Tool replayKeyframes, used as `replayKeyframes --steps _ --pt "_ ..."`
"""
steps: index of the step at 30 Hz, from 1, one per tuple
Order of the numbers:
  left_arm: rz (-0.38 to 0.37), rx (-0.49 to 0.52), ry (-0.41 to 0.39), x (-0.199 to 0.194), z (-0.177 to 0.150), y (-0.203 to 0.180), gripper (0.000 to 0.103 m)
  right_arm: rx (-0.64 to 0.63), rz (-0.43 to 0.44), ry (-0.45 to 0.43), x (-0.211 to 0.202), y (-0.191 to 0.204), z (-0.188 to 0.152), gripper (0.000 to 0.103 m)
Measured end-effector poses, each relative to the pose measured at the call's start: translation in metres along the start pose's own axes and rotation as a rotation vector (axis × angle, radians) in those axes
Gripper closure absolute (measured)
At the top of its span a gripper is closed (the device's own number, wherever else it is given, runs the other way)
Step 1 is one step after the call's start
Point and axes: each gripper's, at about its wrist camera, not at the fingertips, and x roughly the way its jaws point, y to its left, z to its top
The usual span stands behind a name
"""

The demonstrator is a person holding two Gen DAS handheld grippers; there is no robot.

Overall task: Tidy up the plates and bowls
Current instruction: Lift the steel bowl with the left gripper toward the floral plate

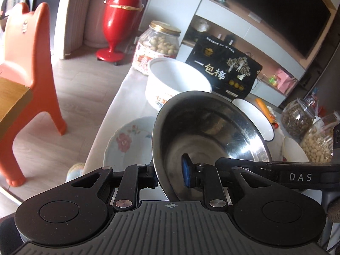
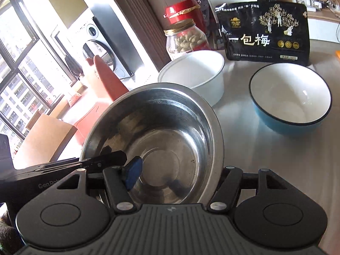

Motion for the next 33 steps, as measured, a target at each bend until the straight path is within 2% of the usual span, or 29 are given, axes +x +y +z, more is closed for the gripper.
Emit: replayKeyframes --steps 6,11,14,18,22,24,30,33 --pt "0.044 0.009 0.019 0.016 -0.005 0.015 0.076 -0.055 -0.071 0.062 0.033 0.017 -0.008 0.038" --pt "0.093 0.020 0.026 0.023 -0.008 0.023 0.075 -0.058 -0.073 0.098 0.041 0.018 -0.014 0.038" --pt "0.116 0.031 0.030 0.026 -0.010 0.026 0.076 -0.109 -0.118 0.069 0.038 0.023 -0.014 0.035" --pt "0.116 0.035 0.024 0.024 -0.009 0.028 0.078 -0.168 -0.177 0.016 0.033 0.031 -0.013 0.025" --pt "0.142 0.074 0.016 0.024 -0.008 0.024 0.078 -0.240 -0.289 -0.052 0.027 0.035 -0.014 0.024" --pt "0.159 0.087 0.011 0.025 -0.009 0.023 0.084 -0.247 -0.324 -0.063 0.028 0.032 -0.013 0.023" --pt "0.167 0.091 0.007 0.026 -0.007 0.024 0.086 -0.181 -0.327 -0.022 0.032 0.013 -0.020 0.023" --pt "0.139 0.051 0.018 0.026 -0.006 0.030 0.086 -0.142 -0.304 0.002 0.036 0.005 -0.022 0.023"
